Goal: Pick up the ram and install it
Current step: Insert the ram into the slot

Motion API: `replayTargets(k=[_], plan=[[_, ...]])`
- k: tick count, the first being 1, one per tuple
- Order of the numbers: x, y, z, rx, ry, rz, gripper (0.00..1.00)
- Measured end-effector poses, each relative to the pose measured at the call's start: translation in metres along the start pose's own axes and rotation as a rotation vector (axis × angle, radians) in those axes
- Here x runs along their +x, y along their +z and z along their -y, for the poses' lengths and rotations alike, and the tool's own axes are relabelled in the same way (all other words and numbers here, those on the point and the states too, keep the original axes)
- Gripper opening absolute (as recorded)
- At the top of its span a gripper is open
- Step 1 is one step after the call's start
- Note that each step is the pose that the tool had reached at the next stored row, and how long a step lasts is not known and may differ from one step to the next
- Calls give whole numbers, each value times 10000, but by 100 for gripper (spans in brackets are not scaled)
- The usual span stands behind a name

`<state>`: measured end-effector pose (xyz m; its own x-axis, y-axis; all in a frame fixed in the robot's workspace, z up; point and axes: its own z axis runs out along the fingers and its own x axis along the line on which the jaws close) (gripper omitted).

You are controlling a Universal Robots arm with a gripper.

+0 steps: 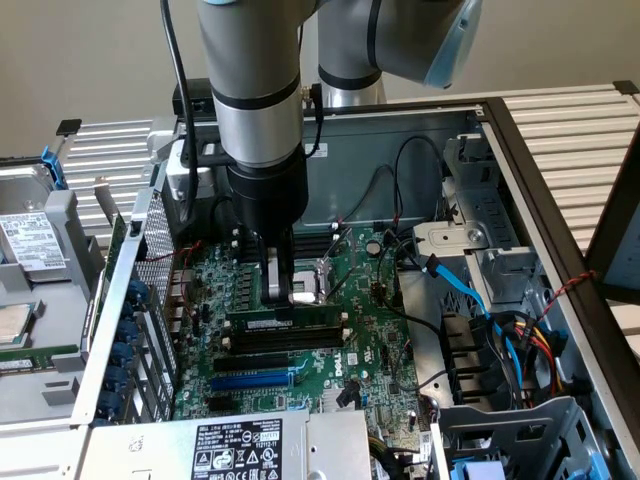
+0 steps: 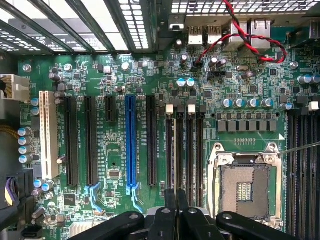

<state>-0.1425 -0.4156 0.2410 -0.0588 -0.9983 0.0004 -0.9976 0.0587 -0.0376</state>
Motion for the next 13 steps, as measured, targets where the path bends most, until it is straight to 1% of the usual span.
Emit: replayTargets(k=[6,9,13], plan=[[1,9,0,0,-51,1,12],[3,31,-1,2,-51,5,12],[7,40,-16,1,-51,3,12]])
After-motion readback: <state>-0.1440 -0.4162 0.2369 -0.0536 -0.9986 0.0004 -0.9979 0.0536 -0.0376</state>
